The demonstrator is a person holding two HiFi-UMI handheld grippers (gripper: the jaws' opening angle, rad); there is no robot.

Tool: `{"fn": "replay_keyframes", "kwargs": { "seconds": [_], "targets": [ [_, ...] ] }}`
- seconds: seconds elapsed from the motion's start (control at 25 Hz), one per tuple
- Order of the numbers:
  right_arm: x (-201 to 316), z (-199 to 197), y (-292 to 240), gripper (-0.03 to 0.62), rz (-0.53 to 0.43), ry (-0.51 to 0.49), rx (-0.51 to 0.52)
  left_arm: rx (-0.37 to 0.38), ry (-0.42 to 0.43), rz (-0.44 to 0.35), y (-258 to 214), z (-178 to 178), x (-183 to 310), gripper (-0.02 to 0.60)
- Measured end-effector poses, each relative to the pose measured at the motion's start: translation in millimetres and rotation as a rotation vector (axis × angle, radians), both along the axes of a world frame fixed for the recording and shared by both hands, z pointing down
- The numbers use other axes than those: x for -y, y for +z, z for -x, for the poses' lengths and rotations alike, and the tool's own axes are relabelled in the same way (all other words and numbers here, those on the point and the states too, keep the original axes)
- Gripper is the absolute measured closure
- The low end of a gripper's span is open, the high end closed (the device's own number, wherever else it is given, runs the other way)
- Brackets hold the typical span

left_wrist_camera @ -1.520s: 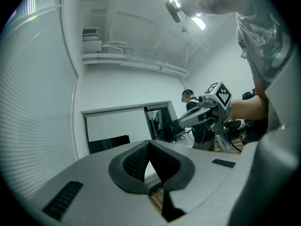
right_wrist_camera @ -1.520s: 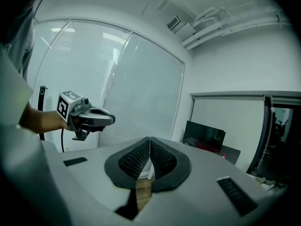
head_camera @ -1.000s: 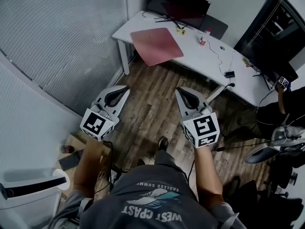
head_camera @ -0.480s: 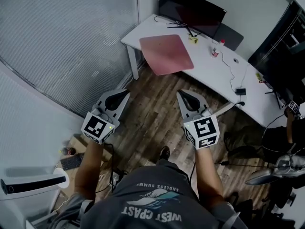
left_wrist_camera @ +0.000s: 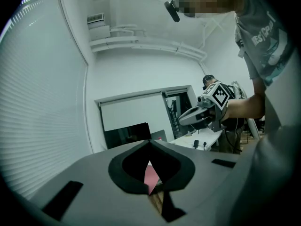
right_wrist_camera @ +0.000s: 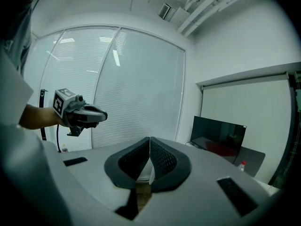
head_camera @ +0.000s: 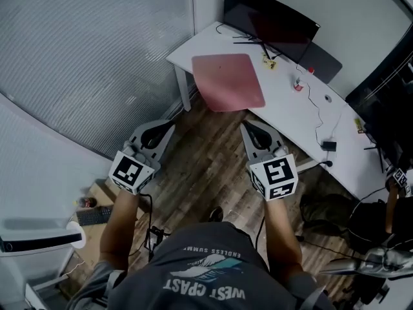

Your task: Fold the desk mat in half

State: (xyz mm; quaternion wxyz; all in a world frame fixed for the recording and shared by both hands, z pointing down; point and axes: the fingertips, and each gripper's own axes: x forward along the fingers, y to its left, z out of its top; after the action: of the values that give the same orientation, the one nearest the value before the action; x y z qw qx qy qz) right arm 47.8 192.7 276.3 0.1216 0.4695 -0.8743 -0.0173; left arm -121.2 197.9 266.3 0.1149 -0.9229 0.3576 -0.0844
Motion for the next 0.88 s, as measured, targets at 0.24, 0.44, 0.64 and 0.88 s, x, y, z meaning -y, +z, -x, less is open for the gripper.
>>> {"fn": "replay_keyframes", "kwargs": {
  "seconds": [0.24,0.44,0.64,0.88],
  "targets": [
    [32.0,-22.1,5.1,0.568,0.003,-0.038,0.014,0.017,-0.023,-0.002,4.4,-26.2,27.9,0.568],
    [54.3,-43.2,8.5,0.568,0.004,-0.034,0.021,0.03,-0.012,0.011,9.5,-48.2,47.9,0.568],
    [71.5,-49.3,18.2,0.568,0.025,-0.016,0.03,0.044,0.01,0.022,14.6,-54.4,66.7,0.568],
    [102.6,-51.8,24.3,0.568,0.041,0.038,0.018,0.022,0.07,0.027,20.5,-59.0,117.3,0.568]
  ]
}}
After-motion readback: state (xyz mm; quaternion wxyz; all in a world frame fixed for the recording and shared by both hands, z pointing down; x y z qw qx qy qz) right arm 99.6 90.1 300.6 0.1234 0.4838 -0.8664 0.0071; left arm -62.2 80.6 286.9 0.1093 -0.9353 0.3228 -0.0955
